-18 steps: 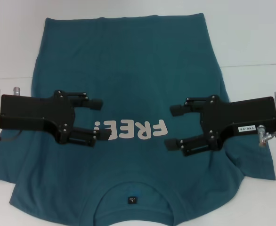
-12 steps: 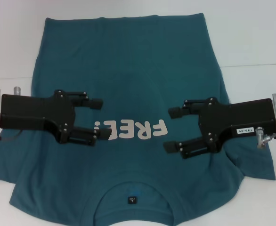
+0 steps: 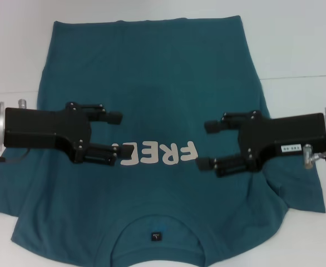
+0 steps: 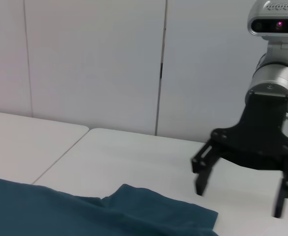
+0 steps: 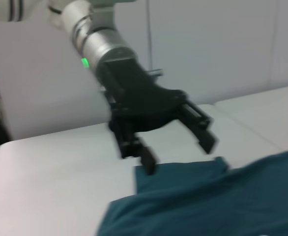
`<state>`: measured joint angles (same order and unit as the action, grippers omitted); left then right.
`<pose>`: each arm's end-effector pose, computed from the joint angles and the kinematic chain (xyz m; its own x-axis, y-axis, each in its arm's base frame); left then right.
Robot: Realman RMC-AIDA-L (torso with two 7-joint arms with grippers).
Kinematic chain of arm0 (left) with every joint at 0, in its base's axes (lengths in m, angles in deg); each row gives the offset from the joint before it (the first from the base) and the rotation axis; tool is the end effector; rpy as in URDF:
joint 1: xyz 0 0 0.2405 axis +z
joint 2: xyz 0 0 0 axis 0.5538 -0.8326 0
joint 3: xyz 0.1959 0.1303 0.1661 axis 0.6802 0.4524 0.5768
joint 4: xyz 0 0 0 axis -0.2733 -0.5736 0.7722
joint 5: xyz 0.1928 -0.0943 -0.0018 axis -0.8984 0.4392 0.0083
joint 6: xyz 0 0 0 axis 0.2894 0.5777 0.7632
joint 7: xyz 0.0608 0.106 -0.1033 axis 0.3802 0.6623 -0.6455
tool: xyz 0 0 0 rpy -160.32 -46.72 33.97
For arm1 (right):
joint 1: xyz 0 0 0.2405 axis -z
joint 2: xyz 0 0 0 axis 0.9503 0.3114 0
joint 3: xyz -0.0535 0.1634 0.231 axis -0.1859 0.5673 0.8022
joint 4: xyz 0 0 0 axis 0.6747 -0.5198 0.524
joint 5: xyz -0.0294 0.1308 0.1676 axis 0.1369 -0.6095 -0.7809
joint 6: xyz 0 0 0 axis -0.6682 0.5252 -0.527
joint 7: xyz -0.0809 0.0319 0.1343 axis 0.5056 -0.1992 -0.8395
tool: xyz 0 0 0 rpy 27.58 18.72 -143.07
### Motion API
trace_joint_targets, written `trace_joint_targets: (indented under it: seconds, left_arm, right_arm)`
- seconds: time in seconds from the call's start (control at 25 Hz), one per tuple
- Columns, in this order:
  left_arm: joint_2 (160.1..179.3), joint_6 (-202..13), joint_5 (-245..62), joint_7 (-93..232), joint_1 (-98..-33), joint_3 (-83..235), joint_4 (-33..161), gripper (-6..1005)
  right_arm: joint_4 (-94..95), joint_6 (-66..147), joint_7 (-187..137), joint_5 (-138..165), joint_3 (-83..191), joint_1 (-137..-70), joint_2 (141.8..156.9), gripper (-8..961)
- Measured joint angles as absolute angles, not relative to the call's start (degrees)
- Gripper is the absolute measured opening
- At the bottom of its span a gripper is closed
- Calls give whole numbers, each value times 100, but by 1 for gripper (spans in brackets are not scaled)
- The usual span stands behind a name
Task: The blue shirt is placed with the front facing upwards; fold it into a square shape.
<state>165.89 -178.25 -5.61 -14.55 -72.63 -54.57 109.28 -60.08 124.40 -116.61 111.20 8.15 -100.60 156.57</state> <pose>-0.2111 0.4038 0.0150 0.9070 0.1336 0.3994 0.1974 -0.9726 -0.1231 0.2140 0.3663 0.0055 0.9014 -0.1947 -0.3867 -0.2821 -0.9417 -0.1834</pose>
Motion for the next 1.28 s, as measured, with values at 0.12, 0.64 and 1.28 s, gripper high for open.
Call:
trace_joint_targets:
  seconds: [0.12, 0.64, 1.28]
  left_arm:
    - [16606, -17776, -560, -1466, -7274, -5456, 10927, 843]
    - [16671, -17412, -560, -1636, -7301, -5464, 10800, 843]
    - [16753, -17432, -521, -1941, -7372, -5521, 10776, 843]
  right_arm:
    - [-6011, 12090, -11900, 11120, 858, -10053, 15650, 928]
    - [-6096, 10872, -13817, 12302, 1308, -10508, 15540, 927]
    - [-6148, 11269, -16339, 16158, 1388, -11362, 15408, 926]
